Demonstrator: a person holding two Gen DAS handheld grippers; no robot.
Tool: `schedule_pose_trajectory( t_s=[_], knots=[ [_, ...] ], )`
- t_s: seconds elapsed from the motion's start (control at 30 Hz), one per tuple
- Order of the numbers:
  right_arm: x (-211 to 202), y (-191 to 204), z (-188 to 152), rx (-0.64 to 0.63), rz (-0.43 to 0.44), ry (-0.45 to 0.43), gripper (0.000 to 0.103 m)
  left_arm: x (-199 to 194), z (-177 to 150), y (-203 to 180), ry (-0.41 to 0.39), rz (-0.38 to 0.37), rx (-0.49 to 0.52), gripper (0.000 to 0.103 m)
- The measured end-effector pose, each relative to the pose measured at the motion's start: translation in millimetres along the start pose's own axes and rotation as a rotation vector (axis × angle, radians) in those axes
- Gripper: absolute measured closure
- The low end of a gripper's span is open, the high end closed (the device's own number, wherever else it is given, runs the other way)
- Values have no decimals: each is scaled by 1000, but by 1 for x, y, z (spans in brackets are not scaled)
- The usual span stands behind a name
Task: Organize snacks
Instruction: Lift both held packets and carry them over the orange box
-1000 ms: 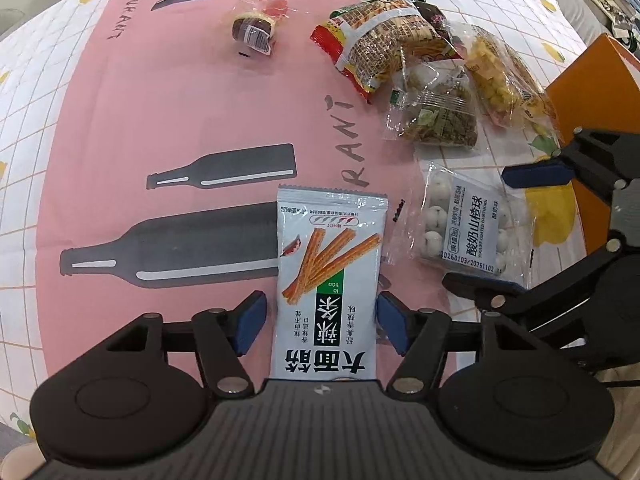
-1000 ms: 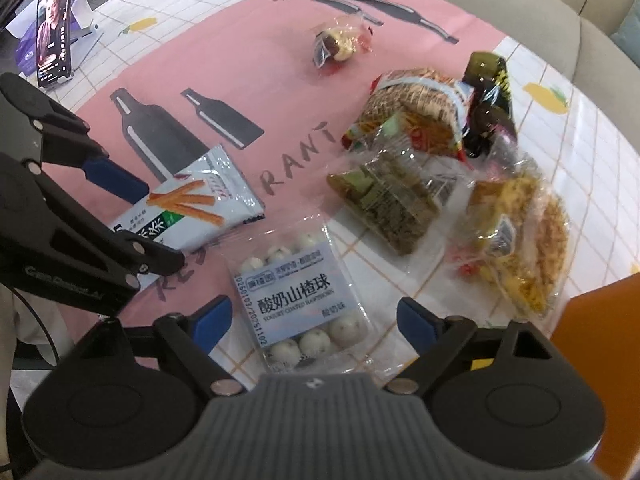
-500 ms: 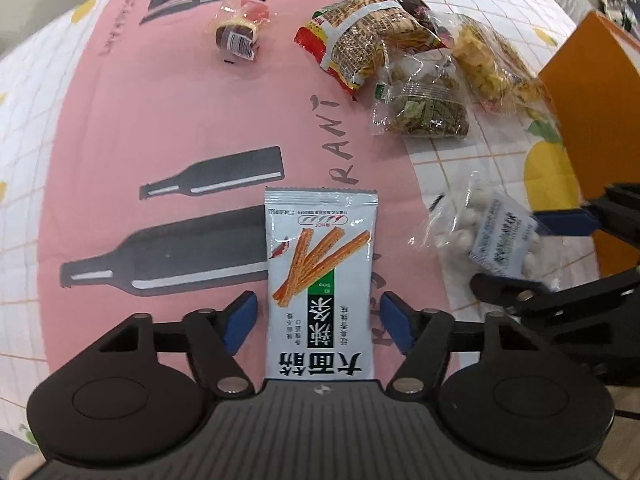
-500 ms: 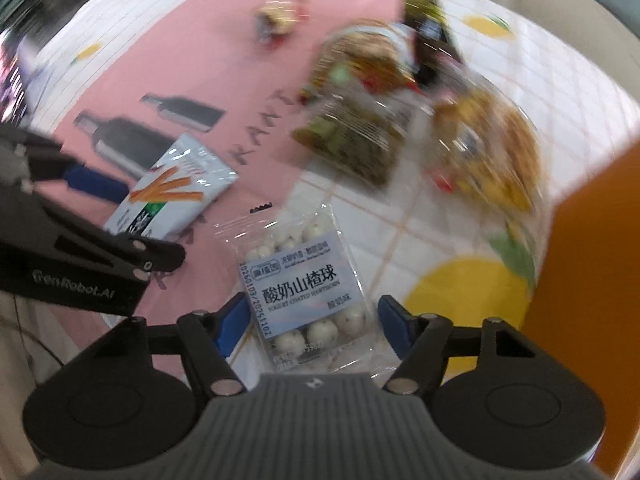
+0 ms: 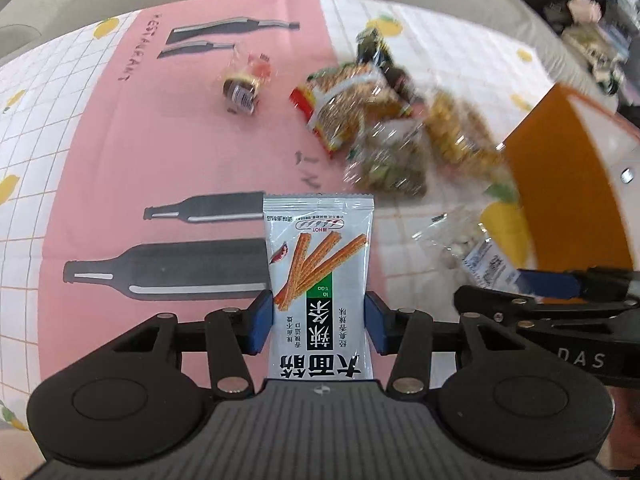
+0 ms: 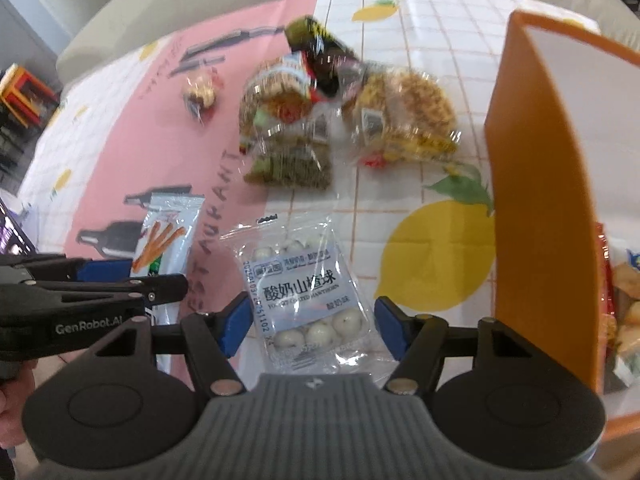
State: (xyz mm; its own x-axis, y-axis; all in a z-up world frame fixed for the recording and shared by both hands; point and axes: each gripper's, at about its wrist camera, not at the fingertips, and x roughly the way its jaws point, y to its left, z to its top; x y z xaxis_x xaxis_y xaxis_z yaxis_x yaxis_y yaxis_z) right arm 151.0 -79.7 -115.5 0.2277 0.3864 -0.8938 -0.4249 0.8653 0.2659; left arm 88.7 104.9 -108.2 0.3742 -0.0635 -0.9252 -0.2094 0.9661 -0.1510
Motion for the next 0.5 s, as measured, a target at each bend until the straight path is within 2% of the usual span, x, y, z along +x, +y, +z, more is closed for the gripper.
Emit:
schedule_pose_trajectory(
  t_s=[0.3, 0.5],
  knots=[
    [-56, -9, 3, 64, 50, -99, 39, -51, 9, -13, -86, -83, -23, 49],
    [-105, -26, 6, 92, 66, -183, 39, -86, 21, -39, -156, -141, 11, 49]
  ],
)
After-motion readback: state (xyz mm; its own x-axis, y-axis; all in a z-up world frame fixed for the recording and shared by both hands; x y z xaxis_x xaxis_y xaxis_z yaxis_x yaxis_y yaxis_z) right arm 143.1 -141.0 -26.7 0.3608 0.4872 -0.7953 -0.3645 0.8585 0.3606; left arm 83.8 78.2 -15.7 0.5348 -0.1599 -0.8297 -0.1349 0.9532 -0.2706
